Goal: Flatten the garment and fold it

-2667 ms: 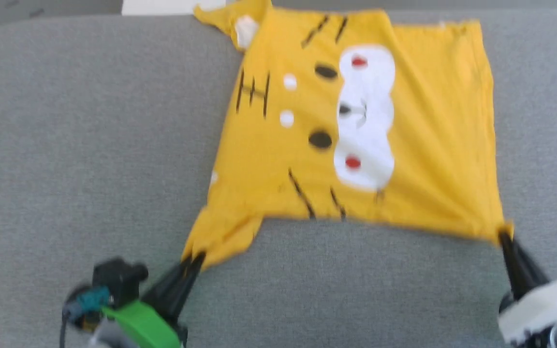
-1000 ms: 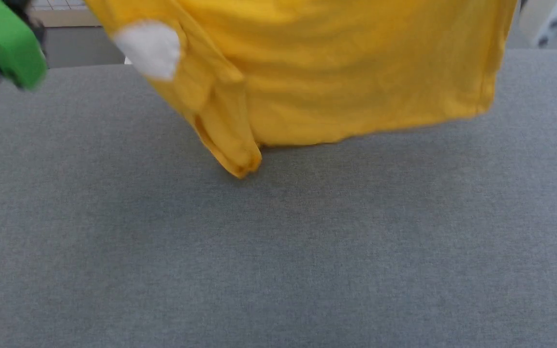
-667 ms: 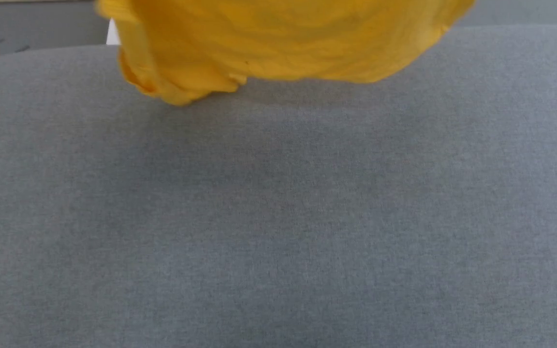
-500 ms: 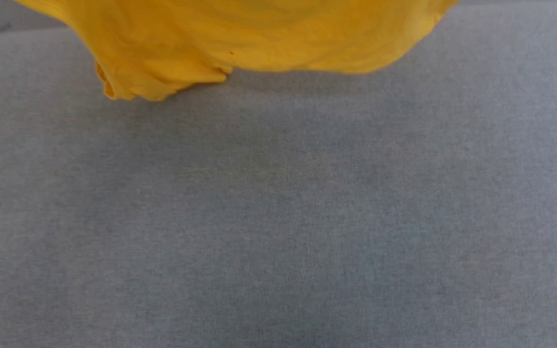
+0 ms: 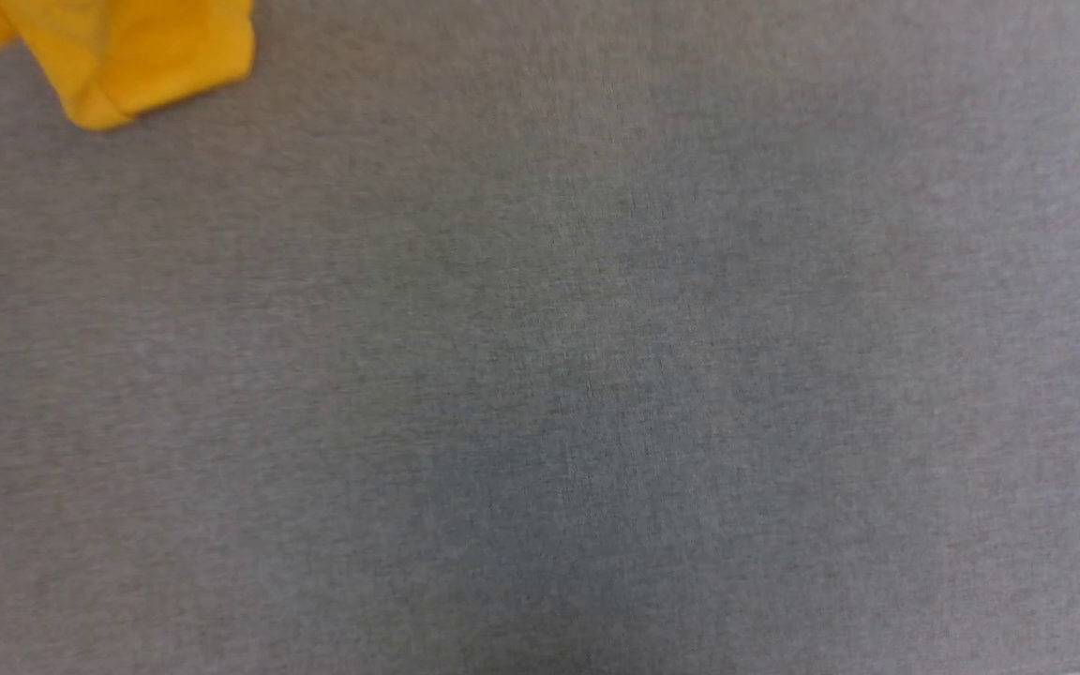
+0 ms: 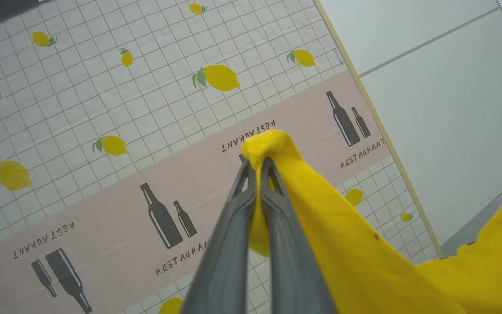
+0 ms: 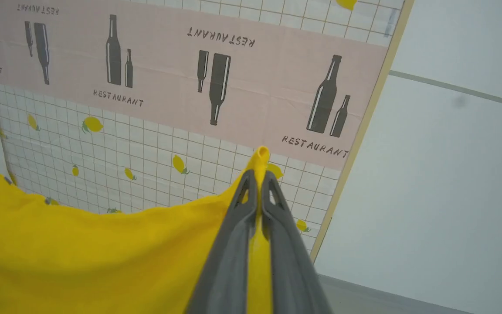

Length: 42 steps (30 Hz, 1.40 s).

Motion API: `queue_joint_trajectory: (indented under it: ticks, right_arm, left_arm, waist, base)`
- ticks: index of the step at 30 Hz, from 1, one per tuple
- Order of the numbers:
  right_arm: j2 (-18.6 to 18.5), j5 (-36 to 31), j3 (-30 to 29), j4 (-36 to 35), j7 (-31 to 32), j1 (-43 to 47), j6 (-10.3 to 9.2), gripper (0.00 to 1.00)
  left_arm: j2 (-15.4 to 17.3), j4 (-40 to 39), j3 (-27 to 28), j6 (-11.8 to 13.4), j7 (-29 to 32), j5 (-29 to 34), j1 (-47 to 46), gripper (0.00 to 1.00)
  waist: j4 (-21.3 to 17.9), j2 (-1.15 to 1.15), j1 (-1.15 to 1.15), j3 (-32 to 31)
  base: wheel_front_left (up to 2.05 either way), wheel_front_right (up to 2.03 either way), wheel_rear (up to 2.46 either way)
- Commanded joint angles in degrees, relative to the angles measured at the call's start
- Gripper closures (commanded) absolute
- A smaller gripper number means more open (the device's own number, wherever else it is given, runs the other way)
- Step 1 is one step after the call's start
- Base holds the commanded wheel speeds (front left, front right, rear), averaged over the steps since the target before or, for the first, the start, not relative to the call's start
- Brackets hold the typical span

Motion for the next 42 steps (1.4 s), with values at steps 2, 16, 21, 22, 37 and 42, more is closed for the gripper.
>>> queue_joint_trajectory:
  ticks: [2,16,21,22,37,42]
  right_arm:
    - [0.4,-1.5,-0.8,1.6,-1.8,-0.7,-0.09,1.0]
    - [-3.4,2.4,7.9,4.0,-7.1,5.3,-0.09,1.0]
    - [-11.2,11.6,13.8,-5.8,-6.7,17.1,-0.09,1.0]
    - [-13.1,13.5,13.8,-8.9,-6.5,20.8,-0.09,1.0]
    - [-14.3,20.2,-5.9,-42.4,-2.2,78.0,-0.09,1.0]
    - [-8.8,20.0,-6.9,-46.0,-1.8,90.2,-0.09,1.0]
  left_arm:
    - [0.2,0.6,-1.0,-0.6,-1.8,-0.1,-0.8,1.0]
    - [7.3,-8.7,-17.7,-0.9,-12.6,-8.8,8.1,1.0]
    - [10.0,-14.9,-20.9,-0.9,-13.9,-7.6,16.0,1.0]
    - [10.2,-16.8,-20.0,-0.6,-13.9,-7.9,18.5,1.0]
    - [11.5,-36.5,-15.2,16.0,-14.0,-10.8,64.9,1.0]
    - [6.9,-35.7,-12.0,20.6,-14.0,-13.8,79.7,1.0]
  waist:
    - [-1.7,0.0,-0.02,7.0]
    - [2.9,0.0,-0.02,8.8]
    - [5.5,0.0,-0.02,6.0]
    - [5.7,0.0,-0.02,5.2]
    - [7.9,0.0,-0.02,-6.4]
    - [8.2,0.0,-0.02,-10.3]
  base:
    - [0.0,0.0,0.0]
    - [0.0,0.0,0.0]
    - [0.0,0.0,0.0]
    - [0.0,0.0,0.0]
    - [0.0,0.0,0.0]
    - [0.0,0.0,0.0]
